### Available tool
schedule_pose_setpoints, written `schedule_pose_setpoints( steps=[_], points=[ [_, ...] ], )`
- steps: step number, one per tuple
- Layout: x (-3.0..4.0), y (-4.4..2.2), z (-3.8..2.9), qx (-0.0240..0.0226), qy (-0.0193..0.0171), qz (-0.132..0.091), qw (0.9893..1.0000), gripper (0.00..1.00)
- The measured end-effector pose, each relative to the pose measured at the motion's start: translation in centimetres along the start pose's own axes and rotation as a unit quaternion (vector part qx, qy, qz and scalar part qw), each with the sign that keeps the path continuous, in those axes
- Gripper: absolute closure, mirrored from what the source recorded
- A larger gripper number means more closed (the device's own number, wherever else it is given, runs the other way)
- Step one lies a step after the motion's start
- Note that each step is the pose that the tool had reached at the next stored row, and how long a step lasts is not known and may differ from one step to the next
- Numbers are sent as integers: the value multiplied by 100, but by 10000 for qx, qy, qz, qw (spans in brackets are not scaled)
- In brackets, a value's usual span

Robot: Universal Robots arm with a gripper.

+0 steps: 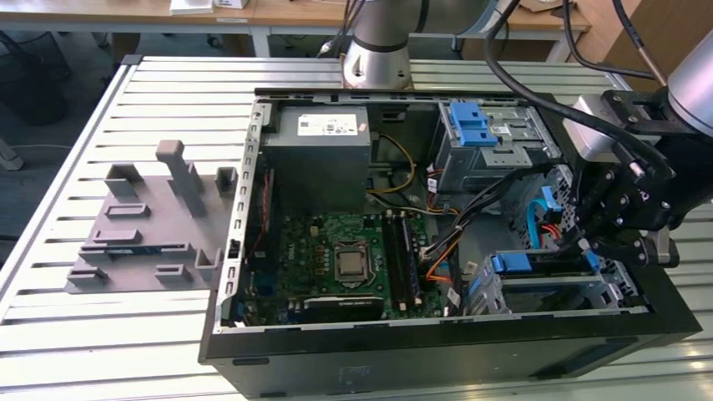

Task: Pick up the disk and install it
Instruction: 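Insert the second disk wire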

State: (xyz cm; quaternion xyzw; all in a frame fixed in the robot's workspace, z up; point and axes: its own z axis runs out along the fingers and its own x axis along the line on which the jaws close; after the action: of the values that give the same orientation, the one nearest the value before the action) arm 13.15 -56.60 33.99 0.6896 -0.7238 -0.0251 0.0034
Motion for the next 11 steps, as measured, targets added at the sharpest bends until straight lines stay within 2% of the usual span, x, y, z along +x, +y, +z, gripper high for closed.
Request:
schedule_pose_setpoints(
  steps=[8, 11],
  points=[
    [1, 22, 2, 11, -2, 0, 10000, 89],
    [2, 54, 3, 40, -3, -1, 10000, 89]
  ],
)
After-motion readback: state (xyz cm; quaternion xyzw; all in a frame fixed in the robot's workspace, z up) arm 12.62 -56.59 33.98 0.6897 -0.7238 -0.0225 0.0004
